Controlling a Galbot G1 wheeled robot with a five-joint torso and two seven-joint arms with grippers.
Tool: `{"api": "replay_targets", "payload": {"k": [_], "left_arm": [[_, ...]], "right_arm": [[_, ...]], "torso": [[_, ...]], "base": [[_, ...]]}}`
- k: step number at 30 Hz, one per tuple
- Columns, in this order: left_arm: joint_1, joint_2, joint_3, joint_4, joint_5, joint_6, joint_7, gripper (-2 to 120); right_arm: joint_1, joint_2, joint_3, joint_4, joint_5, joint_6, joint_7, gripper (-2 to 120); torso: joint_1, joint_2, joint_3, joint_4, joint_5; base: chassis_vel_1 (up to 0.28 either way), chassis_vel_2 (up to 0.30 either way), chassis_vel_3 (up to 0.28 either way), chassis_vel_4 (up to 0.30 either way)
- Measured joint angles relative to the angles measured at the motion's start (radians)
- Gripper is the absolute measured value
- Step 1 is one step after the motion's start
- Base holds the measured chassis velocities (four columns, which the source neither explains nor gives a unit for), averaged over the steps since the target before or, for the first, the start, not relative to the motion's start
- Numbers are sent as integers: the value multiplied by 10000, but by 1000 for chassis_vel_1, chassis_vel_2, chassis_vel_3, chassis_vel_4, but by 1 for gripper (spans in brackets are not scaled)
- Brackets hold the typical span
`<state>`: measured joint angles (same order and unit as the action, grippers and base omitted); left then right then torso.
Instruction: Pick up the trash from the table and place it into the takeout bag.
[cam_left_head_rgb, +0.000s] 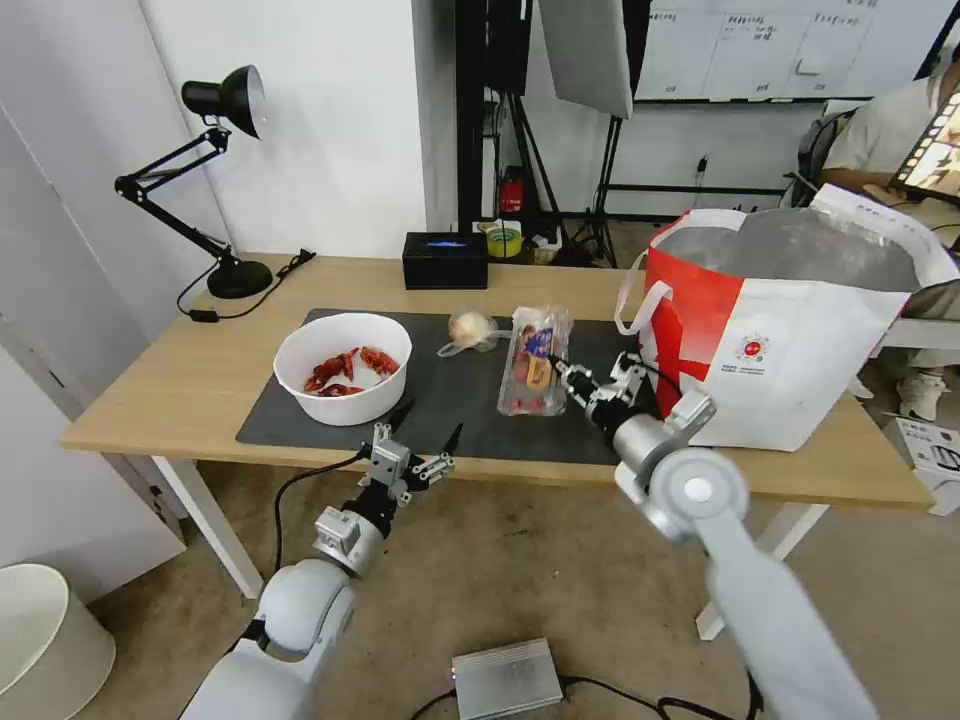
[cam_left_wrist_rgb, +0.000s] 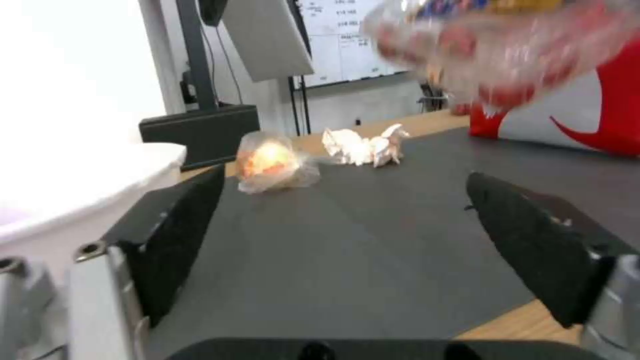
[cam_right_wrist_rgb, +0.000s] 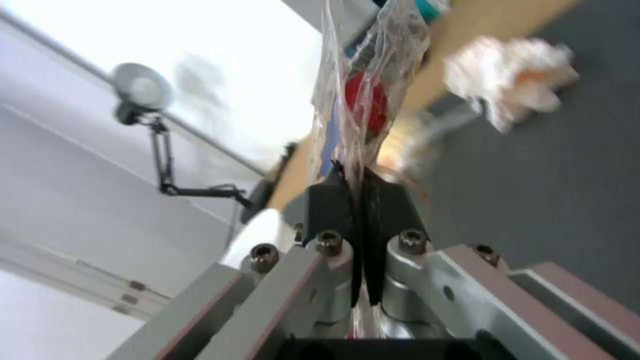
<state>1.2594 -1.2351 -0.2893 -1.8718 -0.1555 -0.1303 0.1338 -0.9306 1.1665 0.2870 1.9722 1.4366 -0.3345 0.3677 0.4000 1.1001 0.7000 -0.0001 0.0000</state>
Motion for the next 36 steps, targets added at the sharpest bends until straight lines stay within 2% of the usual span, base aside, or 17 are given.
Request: {"api": "replay_targets", "payload": {"k": [9,18,28,36], "left_arm": [[432,-20,-312,-407,-353,167,-50,100],[961,-54,-669,-673,-395,180,-53,100],[1335,-197,-912,-894,-316,180,-48,100],[1560,-277,-1084,-1039,-281,180,-27,100]], "right_arm": [[301,-872,690,1174,865,-20,159,0],[677,-2116,2319,1638,1952,-5,143,0],[661,-2779,3610,1566,2782,89,228,0],[674,-2828,4299,1106,3264,363,611,0]], "torso": [[0,0,0,1,0],[0,0,-1,1,0],[-1,0,-1,1,1],[0,0,-1,-1,2]], "base": [[0,0,0,0],[0,0,0,0],[0,0,0,0],[0,0,0,0]]}}
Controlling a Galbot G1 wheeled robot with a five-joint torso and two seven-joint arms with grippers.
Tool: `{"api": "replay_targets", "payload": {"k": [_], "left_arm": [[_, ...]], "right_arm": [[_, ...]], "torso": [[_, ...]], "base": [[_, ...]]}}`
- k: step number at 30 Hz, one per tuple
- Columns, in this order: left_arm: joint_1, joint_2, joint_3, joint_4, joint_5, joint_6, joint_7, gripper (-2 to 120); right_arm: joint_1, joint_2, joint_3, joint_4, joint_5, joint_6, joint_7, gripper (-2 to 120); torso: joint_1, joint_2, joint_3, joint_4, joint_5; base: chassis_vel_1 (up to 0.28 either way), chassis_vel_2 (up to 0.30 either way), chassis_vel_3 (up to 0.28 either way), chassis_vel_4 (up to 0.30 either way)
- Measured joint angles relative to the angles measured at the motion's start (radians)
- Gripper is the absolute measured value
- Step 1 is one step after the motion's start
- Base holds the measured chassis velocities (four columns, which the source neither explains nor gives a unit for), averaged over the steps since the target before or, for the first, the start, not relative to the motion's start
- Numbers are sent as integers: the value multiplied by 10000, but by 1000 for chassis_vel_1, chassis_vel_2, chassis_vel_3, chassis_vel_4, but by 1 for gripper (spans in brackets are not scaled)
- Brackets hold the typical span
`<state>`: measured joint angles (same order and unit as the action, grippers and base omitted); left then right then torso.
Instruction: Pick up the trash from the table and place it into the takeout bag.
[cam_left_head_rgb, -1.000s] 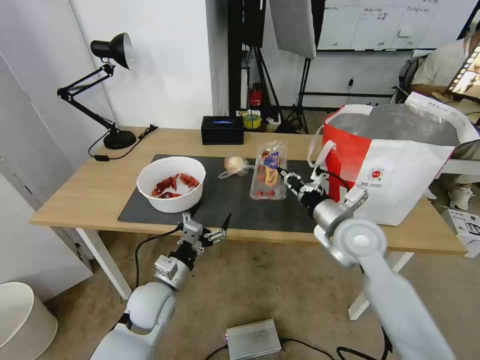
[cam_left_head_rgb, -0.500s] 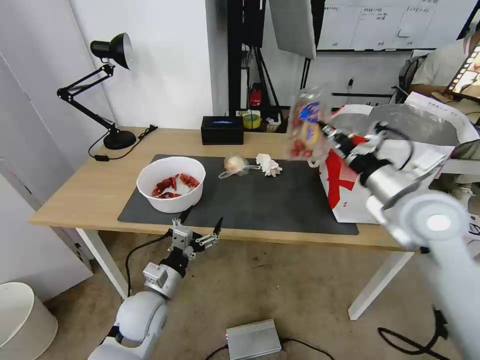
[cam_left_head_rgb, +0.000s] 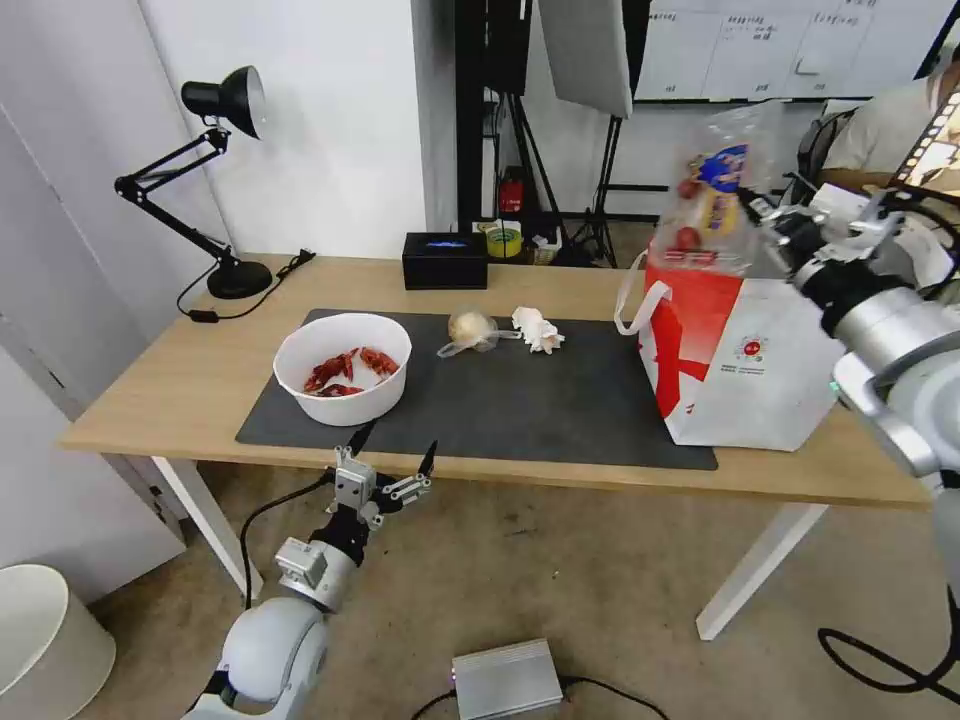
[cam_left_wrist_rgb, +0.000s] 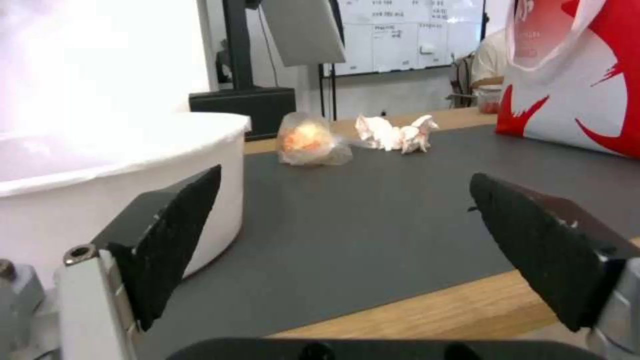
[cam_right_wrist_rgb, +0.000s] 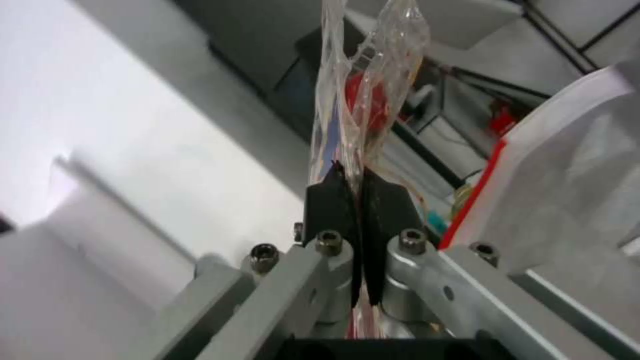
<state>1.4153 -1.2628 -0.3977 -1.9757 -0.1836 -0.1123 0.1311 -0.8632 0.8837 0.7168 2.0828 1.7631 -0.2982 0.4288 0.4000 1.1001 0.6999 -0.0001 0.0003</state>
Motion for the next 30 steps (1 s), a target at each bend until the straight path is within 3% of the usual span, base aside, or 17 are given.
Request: {"api": "replay_targets", "payload": {"k": [18,30], "left_arm": [[1,-41,-60,82,-3,-25,46,100],[103,-45,-107,78,0,-43,55,100]], "right_arm": [[403,584,596,-1016,181,791,2339,0],[410,721,604,-1274,130,814,2705,1]], "torso": [[0,-2,1,2,-3],[0,-1,1,1,-3]], "base": [[0,0,0,0],[0,0,0,0]]}}
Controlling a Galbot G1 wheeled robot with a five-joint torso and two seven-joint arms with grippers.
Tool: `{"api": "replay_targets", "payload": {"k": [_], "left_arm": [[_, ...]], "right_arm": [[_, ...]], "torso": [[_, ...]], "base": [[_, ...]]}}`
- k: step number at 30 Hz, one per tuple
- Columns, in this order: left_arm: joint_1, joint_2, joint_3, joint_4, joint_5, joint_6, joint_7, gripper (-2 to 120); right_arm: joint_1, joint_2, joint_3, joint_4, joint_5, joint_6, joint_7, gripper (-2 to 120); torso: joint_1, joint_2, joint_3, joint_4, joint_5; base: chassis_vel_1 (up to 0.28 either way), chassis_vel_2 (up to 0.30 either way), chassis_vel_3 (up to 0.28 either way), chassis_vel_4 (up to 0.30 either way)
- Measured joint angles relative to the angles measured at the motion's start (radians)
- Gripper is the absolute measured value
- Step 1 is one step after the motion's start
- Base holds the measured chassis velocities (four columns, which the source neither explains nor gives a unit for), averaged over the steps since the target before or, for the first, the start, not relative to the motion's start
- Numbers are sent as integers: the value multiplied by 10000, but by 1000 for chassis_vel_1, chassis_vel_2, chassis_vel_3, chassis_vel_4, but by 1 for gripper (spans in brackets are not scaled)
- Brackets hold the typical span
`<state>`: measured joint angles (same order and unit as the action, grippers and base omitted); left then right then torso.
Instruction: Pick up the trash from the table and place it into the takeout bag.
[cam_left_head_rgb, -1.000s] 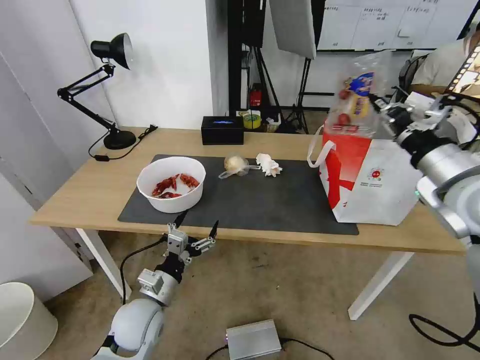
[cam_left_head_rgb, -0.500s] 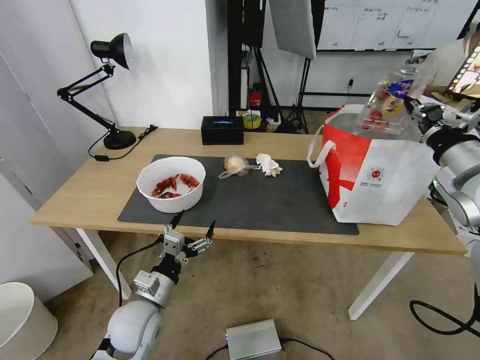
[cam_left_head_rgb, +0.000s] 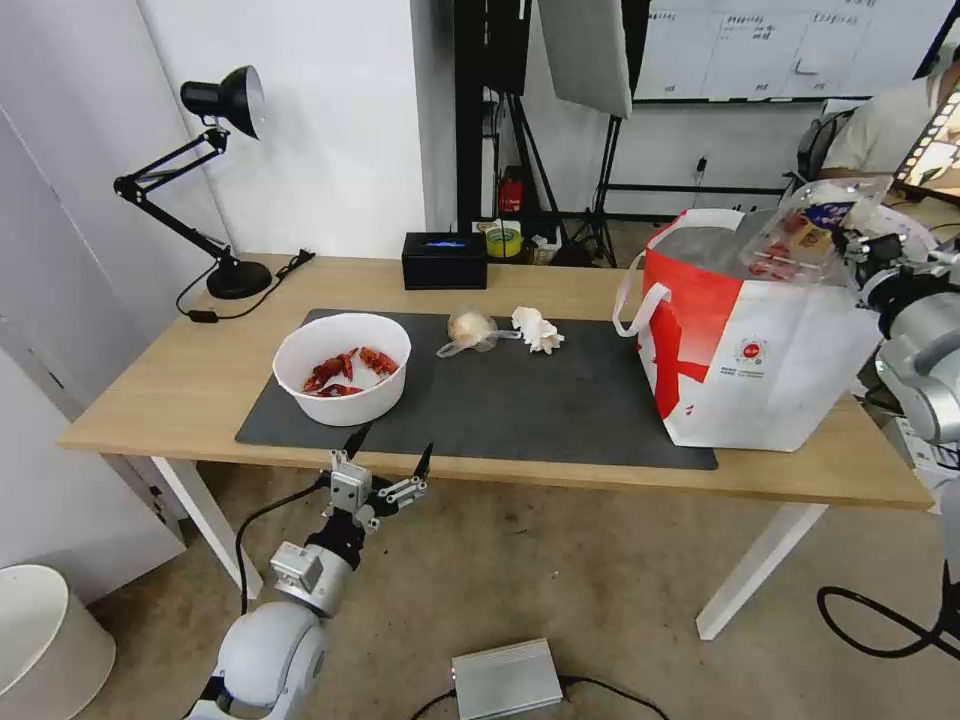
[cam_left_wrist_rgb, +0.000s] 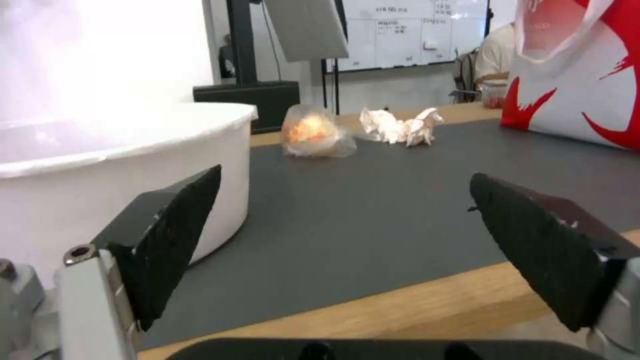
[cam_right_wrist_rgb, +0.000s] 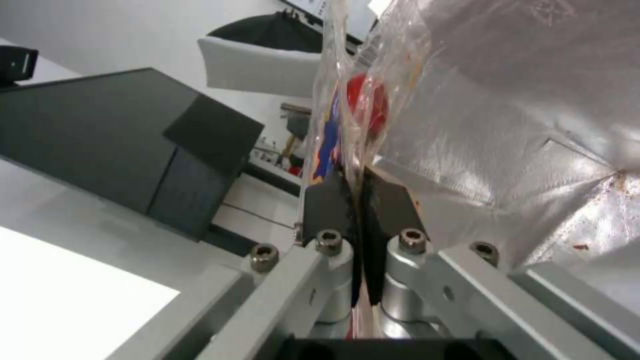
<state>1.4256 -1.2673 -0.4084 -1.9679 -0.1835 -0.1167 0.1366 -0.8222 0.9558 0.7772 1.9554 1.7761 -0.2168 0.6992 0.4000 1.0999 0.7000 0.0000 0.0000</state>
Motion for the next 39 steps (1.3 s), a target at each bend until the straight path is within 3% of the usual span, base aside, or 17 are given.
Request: {"api": "replay_targets", "payload": {"k": [21,25,29,33,39], "left_arm": [[182,-64,-217,-238,6,-23,2,100],[248,-116,-352,-313,0,-26,2,100],[346,-171,-513,-403,-20,-38,2,100],[399,-226,-590,-456,-26,-47,2,100],[551,-331,-765,-576,-29,-58,1,100]], "right_arm": [[-73,-153,103,228,27,-26,-149,76],[-408,-133,126,586,-449,-16,-1377,89],[-932,-144,-81,1132,-2015,72,-3126,100],[-1213,-174,-281,1491,-2581,127,-3849,100],[-2265,-200,-949,2203,-4758,349,-5319,100]], "torso": [[0,0,0,0,0],[0,0,0,1,0],[0,1,0,0,3],[0,2,0,0,-3],[0,2,0,0,-1]], "base": [[0,0,0,0],[0,0,0,0],[0,0,0,0],[0,0,0,0],[0,0,0,0]]}}
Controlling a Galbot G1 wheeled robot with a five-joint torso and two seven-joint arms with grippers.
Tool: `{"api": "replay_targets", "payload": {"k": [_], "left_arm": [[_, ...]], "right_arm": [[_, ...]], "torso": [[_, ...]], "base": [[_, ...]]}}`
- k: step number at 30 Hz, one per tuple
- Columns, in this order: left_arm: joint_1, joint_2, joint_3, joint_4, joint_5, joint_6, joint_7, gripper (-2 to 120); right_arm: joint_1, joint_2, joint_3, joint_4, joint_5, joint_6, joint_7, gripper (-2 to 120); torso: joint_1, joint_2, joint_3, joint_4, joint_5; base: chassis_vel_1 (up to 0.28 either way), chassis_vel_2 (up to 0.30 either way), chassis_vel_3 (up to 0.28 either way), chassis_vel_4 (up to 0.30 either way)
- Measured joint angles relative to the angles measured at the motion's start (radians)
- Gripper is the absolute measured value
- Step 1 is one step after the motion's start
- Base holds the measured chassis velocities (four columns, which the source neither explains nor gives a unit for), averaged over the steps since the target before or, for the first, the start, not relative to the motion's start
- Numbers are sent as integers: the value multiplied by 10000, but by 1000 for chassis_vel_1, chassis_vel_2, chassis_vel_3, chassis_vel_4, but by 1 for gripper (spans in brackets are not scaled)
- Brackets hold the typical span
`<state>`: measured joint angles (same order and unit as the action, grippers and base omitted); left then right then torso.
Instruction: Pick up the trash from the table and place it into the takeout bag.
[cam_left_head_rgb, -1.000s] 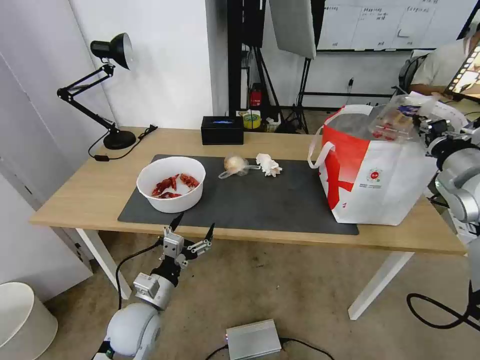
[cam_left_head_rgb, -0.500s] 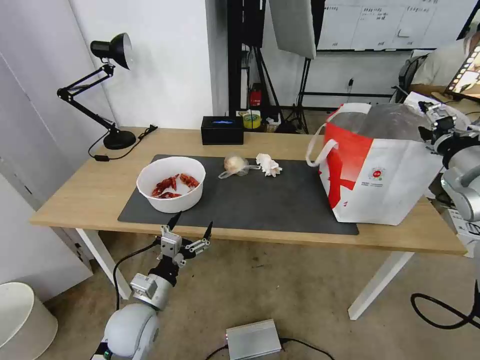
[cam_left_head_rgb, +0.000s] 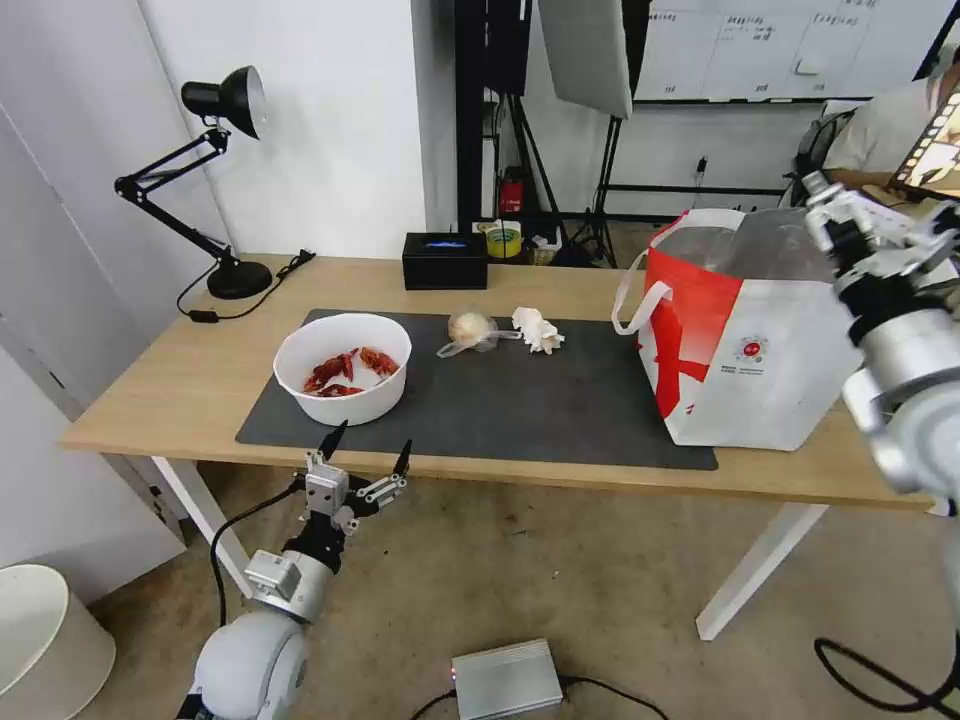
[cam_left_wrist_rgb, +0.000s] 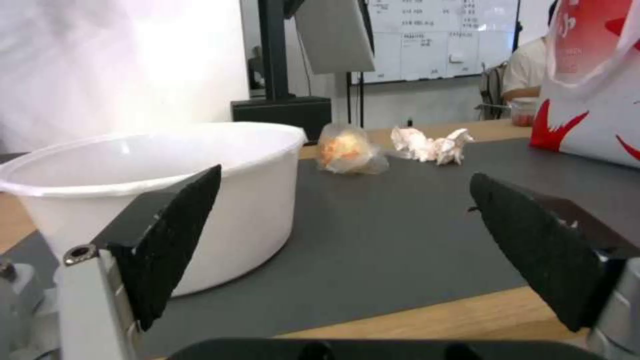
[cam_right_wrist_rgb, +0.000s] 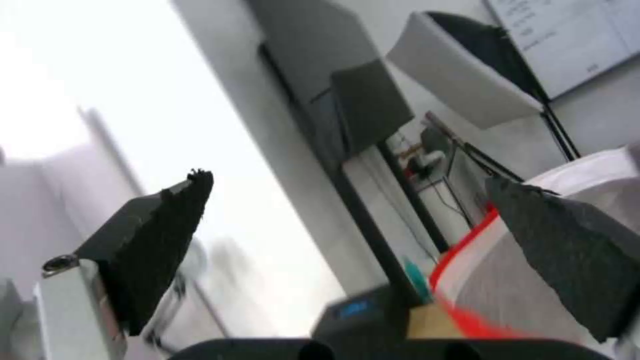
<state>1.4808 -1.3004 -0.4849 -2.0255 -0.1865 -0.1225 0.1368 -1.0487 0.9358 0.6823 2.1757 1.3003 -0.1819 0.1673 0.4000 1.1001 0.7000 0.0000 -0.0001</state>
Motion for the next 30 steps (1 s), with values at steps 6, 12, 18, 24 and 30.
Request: {"api": "replay_targets", "payload": {"k": [6,12,18,24,30], "left_arm": [[107,-72,-176,-139,-10,-17,-5,100],[273,-246,-347,-211,-1,-134,-27,100],[370,-401,-503,-101,55,-205,-38,100],[240,-135,-590,110,-158,-205,-31,100],[92,428,-766,200,-769,-45,-14,100]], "right_arm": [[-983,199,-308,366,-1913,185,-237,100],[-1869,558,-519,420,-3688,700,4,100],[-2542,999,-749,255,-5303,1292,-58,100],[-3007,1302,-964,251,-6210,1639,-175,100],[-4324,1888,-1031,223,-7075,2318,-345,100]], "torso": [[0,0,0,-1,1],[-1,0,0,-1,1],[-1,0,0,0,1],[-1,0,0,0,0],[0,-1,0,0,1]], "base": [[0,0,0,0],[0,0,0,0],[0,0,0,0],[0,0,0,0],[0,0,0,0]]}}
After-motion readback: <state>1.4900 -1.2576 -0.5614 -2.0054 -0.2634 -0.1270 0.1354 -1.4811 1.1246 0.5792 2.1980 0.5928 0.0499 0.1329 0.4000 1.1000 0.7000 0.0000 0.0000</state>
